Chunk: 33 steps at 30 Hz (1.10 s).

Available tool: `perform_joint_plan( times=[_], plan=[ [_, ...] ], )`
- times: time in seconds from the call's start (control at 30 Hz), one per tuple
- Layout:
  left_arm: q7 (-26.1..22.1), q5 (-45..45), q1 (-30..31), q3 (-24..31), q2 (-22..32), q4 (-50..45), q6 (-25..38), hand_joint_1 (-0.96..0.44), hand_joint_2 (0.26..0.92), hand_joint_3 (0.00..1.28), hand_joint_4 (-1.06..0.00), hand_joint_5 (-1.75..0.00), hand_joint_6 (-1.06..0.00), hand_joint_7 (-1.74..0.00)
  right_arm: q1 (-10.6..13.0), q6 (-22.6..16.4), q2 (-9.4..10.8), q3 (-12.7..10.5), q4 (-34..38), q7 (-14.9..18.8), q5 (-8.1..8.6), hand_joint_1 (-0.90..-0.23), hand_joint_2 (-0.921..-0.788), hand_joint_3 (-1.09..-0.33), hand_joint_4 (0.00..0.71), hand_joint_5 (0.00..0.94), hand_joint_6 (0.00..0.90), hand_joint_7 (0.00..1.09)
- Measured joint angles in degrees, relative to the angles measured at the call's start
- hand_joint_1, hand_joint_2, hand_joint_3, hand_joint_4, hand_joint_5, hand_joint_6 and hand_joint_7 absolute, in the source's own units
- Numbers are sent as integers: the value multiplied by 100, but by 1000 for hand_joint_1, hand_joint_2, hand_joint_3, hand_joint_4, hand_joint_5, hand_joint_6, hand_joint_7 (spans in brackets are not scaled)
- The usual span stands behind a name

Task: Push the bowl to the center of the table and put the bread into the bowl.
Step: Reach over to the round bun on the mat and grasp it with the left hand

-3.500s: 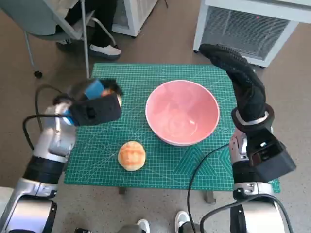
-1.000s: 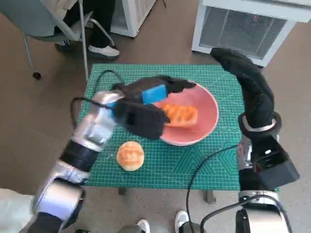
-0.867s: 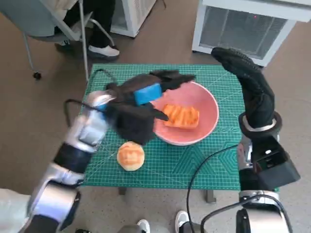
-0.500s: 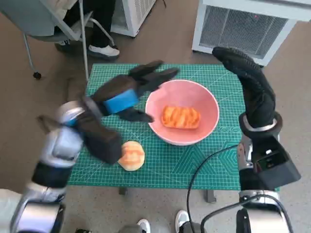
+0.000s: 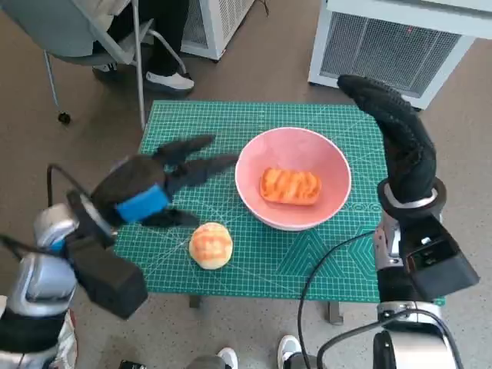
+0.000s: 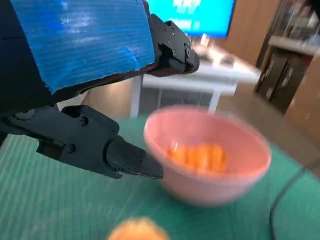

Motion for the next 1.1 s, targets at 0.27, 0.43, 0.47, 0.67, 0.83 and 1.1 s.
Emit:
perform_joint_plan(
  times=[0.27,0.43,0.47,0.67,0.83,1.1],
  plan=[
    [-233,-26,191,-76,52,-26,169,-266,850,8,-316,-1,-420,-16,-59,7,0,1,118,120,116,-568,-921,-790,280,2,313,43],
    [-309,-28,190,-201,31,5,307,-254,857,8,-310,0,-412,-8,-111,5,-1,-1,181,200,143,-572,-921,-788,280,2,313,44],
    [-313,-27,185,-232,24,23,342,-253,858,8,-308,0,-410,-6,-122,5,-1,-1,189,214,144,-574,-921,-788,280,2,313,44],
    [-343,17,108,-455,-68,268,540,-258,866,9,-304,-1,-406,-3,-183,8,-5,-10,226,329,216,-577,-921,-787,279,1,313,44],
    [-352,211,-21,-719,-165,565,661,-264,870,9,-297,0,-403,-1,-186,18,-4,-16,225,402,325,-577,-921,-788,279,1,312,45],
    [-586,480,-267,-1138,-228,1034,978,-275,878,9,-271,0,-396,-1,-185,16,-22,-32,221,453,329,-577,-921,-788,279,1,311,46]
  ],
)
